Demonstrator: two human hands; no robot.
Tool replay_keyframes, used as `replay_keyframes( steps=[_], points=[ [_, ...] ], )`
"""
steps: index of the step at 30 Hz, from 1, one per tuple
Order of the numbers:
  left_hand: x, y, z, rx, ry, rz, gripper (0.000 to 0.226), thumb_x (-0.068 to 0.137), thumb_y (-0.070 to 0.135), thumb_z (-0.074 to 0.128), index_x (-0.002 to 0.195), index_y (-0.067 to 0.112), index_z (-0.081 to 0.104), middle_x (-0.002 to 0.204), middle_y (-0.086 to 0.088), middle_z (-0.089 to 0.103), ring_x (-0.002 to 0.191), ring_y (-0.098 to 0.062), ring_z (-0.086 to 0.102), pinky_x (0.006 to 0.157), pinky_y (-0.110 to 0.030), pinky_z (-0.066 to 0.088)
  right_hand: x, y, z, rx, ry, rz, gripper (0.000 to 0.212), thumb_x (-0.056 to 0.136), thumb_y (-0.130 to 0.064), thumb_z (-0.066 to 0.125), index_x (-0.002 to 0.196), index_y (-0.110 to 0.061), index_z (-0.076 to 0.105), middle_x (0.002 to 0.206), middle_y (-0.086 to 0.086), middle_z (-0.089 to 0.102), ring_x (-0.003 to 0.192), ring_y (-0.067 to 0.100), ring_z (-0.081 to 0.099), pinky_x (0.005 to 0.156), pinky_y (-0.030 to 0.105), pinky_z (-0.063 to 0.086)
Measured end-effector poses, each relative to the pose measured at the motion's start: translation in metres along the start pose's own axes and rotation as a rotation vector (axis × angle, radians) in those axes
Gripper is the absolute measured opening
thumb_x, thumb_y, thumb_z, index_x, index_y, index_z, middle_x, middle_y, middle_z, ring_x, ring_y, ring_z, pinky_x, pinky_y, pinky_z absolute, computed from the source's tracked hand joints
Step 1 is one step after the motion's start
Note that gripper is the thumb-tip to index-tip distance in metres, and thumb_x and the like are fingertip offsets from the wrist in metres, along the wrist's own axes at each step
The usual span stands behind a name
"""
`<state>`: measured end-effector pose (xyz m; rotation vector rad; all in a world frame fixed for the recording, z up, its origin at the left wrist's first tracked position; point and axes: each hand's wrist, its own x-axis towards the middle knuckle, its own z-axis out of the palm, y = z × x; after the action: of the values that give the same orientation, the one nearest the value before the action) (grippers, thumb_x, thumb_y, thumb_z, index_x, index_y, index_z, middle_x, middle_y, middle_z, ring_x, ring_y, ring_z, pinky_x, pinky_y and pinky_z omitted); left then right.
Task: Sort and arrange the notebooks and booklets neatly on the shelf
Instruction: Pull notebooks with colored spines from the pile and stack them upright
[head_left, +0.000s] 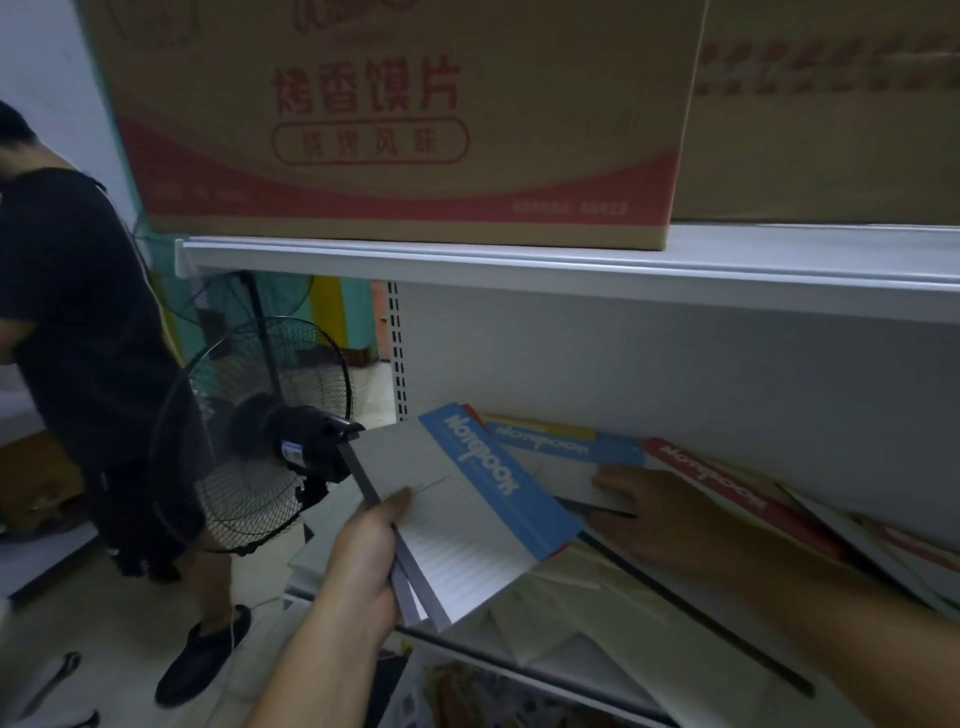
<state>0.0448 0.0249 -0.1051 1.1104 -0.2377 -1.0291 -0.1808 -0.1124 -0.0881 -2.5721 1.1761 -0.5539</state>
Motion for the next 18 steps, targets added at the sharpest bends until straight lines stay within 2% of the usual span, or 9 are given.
replay_keyframes(
  steps=[2, 3, 5, 7, 10, 14, 16, 18],
  points=[
    [0.004, 0.001, -0.003, 0.025, 0.007, 0.021, 0.034, 0.091, 0.023, 0.056, 0.123, 0.009, 0.057, 0.108, -0.023, 0.066, 0.097, -0.042, 0.063, 0.079, -0.051, 0.052, 0.0, 0.0, 0.0, -0.09, 0.051, -0.042, 0.033, 0.089, -0.043, 0.056, 0.111, -0.019, 0.065, 0.111, -0.005, 0.067, 0.102, 0.012, 0.062, 0.084, 0.026, 0.046],
    [0.006, 0.002, -0.004, 0.029, 0.009, 0.033, 0.035, 0.091, 0.023, 0.057, 0.123, 0.009, 0.057, 0.107, -0.023, 0.066, 0.096, -0.042, 0.064, 0.078, -0.051, 0.052, 0.0, -0.004, -0.001, -0.125, 0.121, -0.09, 0.032, 0.091, -0.043, 0.05, 0.096, -0.018, 0.068, 0.095, -0.003, 0.07, 0.088, 0.014, 0.065, 0.074, 0.027, 0.047],
    [0.005, 0.005, -0.003, 0.023, 0.015, 0.051, 0.034, 0.092, 0.023, 0.056, 0.122, 0.009, 0.056, 0.103, -0.022, 0.066, 0.092, -0.04, 0.064, 0.073, -0.047, 0.052, 0.007, -0.006, -0.005, -0.241, 0.339, -0.216, 0.052, 0.093, -0.046, 0.034, 0.072, -0.015, 0.07, 0.067, 0.003, 0.068, 0.06, 0.017, 0.063, 0.054, 0.027, 0.045],
    [0.005, 0.01, -0.002, 0.02, 0.026, 0.054, 0.032, 0.093, 0.025, 0.056, 0.12, 0.008, 0.056, 0.101, -0.021, 0.065, 0.088, -0.038, 0.063, 0.069, -0.043, 0.051, 0.014, -0.001, -0.01, -0.282, 0.56, -0.33, 0.068, 0.098, -0.048, 0.024, 0.053, -0.015, 0.064, 0.047, 0.0, 0.057, 0.039, 0.015, 0.051, 0.04, 0.02, 0.038],
    [-0.003, 0.021, 0.001, 0.044, 0.052, 0.093, 0.033, 0.092, 0.026, 0.057, 0.12, 0.008, 0.056, 0.103, -0.022, 0.065, 0.088, -0.038, 0.063, 0.067, -0.04, 0.051, 0.018, 0.005, -0.026, -0.272, 0.664, -0.366, 0.065, 0.1, -0.043, 0.029, 0.05, -0.013, 0.058, 0.043, 0.002, 0.053, 0.036, 0.015, 0.045, 0.04, 0.02, 0.038],
    [-0.017, 0.024, 0.02, 0.079, 0.012, 0.212, 0.024, 0.095, 0.017, 0.052, 0.119, 0.012, 0.054, 0.097, -0.018, 0.063, 0.084, -0.035, 0.062, 0.067, -0.038, 0.05, 0.01, -0.01, -0.05, -0.272, 0.774, -0.355, 0.044, 0.092, -0.027, 0.049, 0.052, -0.012, 0.058, 0.045, 0.001, 0.052, 0.038, 0.014, 0.045, 0.042, 0.02, 0.035],
    [-0.028, 0.019, 0.046, 0.05, -0.061, 0.237, 0.017, 0.097, 0.013, 0.049, 0.113, 0.016, 0.053, 0.095, -0.012, 0.064, 0.083, -0.03, 0.062, 0.067, -0.037, 0.05, 0.0, -0.033, -0.054, -0.346, 0.714, -0.388, 0.027, 0.082, -0.02, 0.054, 0.057, -0.016, 0.062, 0.049, -0.002, 0.057, 0.039, 0.015, 0.049, 0.04, 0.019, 0.035],
    [-0.035, 0.009, 0.079, 0.013, -0.14, 0.224, 0.019, 0.099, 0.018, 0.046, 0.116, 0.016, 0.054, 0.1, -0.008, 0.067, 0.087, -0.025, 0.065, 0.068, -0.034, 0.053, -0.019, -0.053, -0.051, -0.371, 0.569, -0.456, 0.014, 0.071, -0.014, 0.063, 0.058, -0.02, 0.061, 0.052, -0.004, 0.058, 0.04, 0.014, 0.052, 0.04, 0.019, 0.033]
  ],
)
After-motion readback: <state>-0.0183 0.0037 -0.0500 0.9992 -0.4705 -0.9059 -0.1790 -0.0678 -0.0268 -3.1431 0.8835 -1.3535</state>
